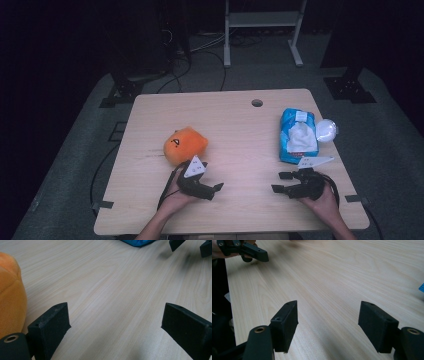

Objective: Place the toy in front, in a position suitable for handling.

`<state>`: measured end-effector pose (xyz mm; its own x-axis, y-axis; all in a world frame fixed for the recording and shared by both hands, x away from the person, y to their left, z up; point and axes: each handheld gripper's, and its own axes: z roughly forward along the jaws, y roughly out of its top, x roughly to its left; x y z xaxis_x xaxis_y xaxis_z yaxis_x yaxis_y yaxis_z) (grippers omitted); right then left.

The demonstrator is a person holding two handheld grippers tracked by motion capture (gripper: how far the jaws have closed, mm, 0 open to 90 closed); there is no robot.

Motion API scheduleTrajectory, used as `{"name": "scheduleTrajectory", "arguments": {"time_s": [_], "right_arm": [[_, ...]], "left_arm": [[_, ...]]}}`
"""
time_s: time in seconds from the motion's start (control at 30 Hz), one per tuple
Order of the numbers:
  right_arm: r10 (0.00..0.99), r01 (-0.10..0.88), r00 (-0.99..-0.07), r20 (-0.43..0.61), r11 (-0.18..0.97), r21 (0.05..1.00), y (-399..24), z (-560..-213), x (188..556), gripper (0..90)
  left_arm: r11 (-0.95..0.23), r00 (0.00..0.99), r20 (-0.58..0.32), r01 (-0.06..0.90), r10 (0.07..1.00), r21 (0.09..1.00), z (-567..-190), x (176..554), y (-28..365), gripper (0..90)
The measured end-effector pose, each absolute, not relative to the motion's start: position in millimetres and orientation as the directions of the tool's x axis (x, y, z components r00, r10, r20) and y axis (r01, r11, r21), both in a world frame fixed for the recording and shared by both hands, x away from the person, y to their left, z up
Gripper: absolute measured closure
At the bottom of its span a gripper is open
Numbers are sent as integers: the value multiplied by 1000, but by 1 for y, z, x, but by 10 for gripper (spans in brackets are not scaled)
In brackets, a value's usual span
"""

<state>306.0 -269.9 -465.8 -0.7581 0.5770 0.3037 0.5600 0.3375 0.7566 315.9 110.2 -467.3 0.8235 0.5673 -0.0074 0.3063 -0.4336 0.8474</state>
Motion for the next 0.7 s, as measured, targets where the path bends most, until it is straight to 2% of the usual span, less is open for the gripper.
{"name": "scheduleTrajectory", "arguments": {"time_s": [0.43,0.5,0.57,0.7], "right_arm": [[570,554,-766,297,351,755,-266,-465,306,309],[570,554,-766,296,353,754,-266,-465,305,309],[569,555,-766,300,349,755,-266,-465,305,309],[568,556,-765,303,347,755,-266,-465,306,309]], "left_arm": [[-425,822,-8,302,570,853,-462,314,115,74],[-418,821,-12,304,571,856,-459,314,115,74],[-381,828,-54,313,558,870,-454,314,116,74],[-365,823,-36,290,567,885,-442,314,117,74]]}}
